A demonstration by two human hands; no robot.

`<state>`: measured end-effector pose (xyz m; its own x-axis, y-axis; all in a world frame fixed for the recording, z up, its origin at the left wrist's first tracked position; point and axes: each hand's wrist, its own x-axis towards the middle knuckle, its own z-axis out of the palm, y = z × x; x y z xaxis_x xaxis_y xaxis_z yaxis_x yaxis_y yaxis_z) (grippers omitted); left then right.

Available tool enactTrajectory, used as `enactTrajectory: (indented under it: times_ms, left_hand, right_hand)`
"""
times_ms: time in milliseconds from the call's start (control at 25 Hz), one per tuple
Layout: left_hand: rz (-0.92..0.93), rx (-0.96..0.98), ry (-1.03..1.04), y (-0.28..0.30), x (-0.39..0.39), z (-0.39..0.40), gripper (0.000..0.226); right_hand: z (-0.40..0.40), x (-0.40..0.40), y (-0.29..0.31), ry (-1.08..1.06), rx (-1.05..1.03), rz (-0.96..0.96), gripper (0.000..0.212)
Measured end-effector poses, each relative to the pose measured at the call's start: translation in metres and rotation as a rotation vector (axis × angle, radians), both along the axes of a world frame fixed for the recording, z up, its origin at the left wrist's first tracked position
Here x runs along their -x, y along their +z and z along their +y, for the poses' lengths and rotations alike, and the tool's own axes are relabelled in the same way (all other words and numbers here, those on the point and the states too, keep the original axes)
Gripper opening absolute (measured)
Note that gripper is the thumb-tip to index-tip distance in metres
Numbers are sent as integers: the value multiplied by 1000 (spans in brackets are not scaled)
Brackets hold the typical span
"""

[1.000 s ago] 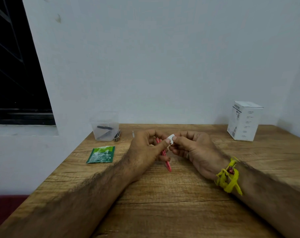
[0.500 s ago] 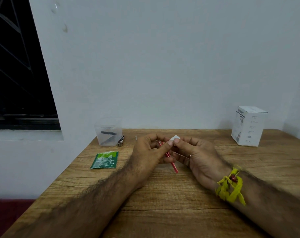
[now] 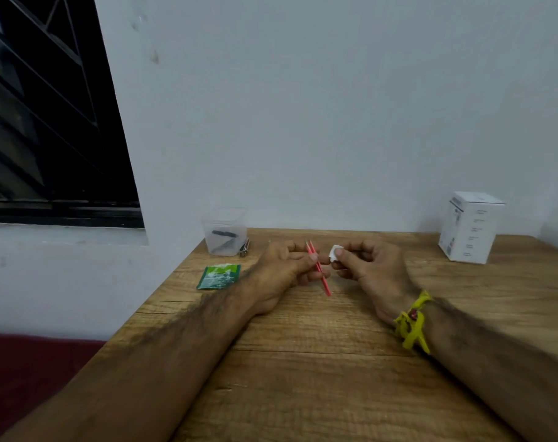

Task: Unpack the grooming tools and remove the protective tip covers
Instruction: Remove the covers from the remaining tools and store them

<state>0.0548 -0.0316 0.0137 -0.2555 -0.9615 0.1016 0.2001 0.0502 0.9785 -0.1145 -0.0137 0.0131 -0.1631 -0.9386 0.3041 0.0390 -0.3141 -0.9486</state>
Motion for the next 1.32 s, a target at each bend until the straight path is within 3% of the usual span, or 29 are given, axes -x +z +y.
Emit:
enactTrajectory:
  times_ms: [120, 400, 480, 600, 720, 880, 1040, 1320]
  left_hand:
    - [-20, 23, -11, 4, -1, 5, 19]
    - [-133, 82, 60, 3, 0, 18, 34]
    - [-112, 76, 71, 4, -1, 19, 33]
    - [-131, 92, 202, 7, -4, 19, 30]
    - [-208, 228, 452, 25, -25, 9, 21]
    - [-541, 452, 730, 83, -81, -29, 17]
    - [-876, 386, 838, 118, -105, -77, 23]
    - [-1425, 247, 720, 91, -95, -116, 35]
  right_hand:
    - [2, 0, 3, -42, 19, 90, 5]
    - [4, -10, 3, -174, -54, 304, 10]
    - [-8, -19, 7, -247, -116, 264, 15]
    - [-34, -37, 19, -366, -205, 141, 9]
    - [-50, -57, 13, -450, -101, 189, 10]
    - [-60, -69, 2, -312, 142, 433, 2]
    - [-59, -65, 2, -295, 180, 439, 3]
    - [-57, -63, 1, -249, 191, 374, 5]
